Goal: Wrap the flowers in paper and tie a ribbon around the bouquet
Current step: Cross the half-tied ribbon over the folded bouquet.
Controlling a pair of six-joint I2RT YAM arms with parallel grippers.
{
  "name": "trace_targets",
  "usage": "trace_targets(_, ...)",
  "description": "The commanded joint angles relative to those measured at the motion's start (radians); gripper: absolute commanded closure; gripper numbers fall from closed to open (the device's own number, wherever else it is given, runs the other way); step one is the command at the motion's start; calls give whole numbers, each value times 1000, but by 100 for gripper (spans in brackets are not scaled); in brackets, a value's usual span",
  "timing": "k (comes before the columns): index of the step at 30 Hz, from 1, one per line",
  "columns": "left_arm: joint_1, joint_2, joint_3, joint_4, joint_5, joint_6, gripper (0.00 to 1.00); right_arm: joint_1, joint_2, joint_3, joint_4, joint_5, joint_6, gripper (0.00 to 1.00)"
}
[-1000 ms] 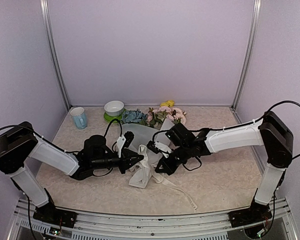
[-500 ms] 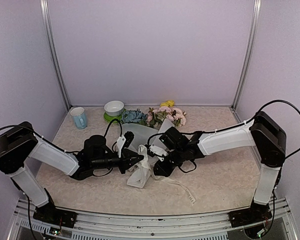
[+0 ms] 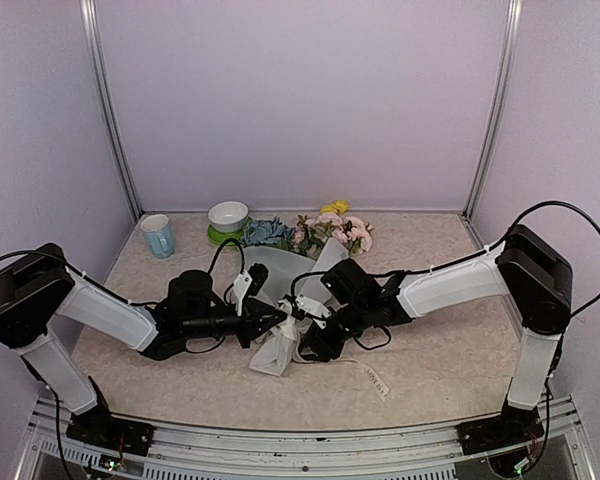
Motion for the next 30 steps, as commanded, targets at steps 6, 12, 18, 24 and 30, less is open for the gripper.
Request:
trace_targets(6, 4, -33, -7, -14, 2, 12, 100, 9, -28, -11, 38, 7, -25, 83)
trace_targets(12, 4, -37, -15, -17, -19, 18, 100, 8, -64, -35, 35, 36, -22, 99)
trace_targets(18, 5, -37, -15, -17, -18, 16, 100, 4, -84, -32, 11, 57, -19, 100)
trace_targets(24, 5, -37, -14, -18, -20, 19, 100, 2, -109, -46, 20, 81, -10, 100)
trace_targets(30, 5, -43, -23, -15, -22, 26, 100, 1, -68, -23, 47, 96, -15, 96)
